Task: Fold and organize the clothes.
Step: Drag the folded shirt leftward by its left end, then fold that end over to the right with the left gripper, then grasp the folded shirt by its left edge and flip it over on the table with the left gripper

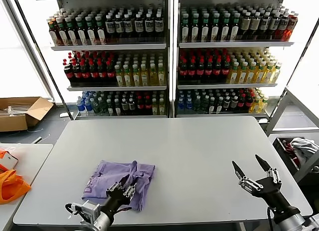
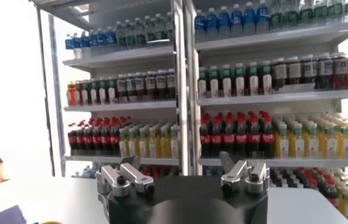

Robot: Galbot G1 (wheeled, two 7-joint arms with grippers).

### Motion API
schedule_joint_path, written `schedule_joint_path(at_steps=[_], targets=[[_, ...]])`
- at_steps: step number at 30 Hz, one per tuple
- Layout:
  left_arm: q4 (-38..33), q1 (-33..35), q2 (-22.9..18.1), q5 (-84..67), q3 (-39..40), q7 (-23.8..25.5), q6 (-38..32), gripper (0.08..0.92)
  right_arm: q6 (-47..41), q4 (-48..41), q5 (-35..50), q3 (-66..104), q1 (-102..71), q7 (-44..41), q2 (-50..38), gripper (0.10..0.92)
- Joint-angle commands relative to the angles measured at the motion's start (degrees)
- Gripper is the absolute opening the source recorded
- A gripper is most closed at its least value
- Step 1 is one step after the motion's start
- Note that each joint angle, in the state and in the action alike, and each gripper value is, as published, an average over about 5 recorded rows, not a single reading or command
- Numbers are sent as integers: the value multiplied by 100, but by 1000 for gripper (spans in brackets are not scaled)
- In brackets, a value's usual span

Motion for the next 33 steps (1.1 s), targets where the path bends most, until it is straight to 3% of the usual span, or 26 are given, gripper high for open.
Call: schedule_joint_path(at_steps=[1,4,7,11,14,26,33], targets=[[-1417,161,459,-1005,-1597,-437,502,443,55,28,-63,-103,5,-16,56,823],[-1147,107,631,-1254,-2252,-365,491,530,49,4,-91,-186,61,2,69,823],[-350,16,684,-1080,-2489,-184,341,617,48,-2,-141,-280,95,6,90,823],[644,14,584,-774,-2217,-77,167,729,51,1,-191,-342,90,8,116,823],[954,67,462,-791,-1924,-16,138,796,53,2,-208,-326,56,7,106,823],[1629,-528,133,-1147,-966,-106,544,823,79,-74,-318,-321,24,10,132,823],[1833,-839,261,-1497,-974,-167,632,817,124,-39,-282,-256,-48,-13,131,823]])
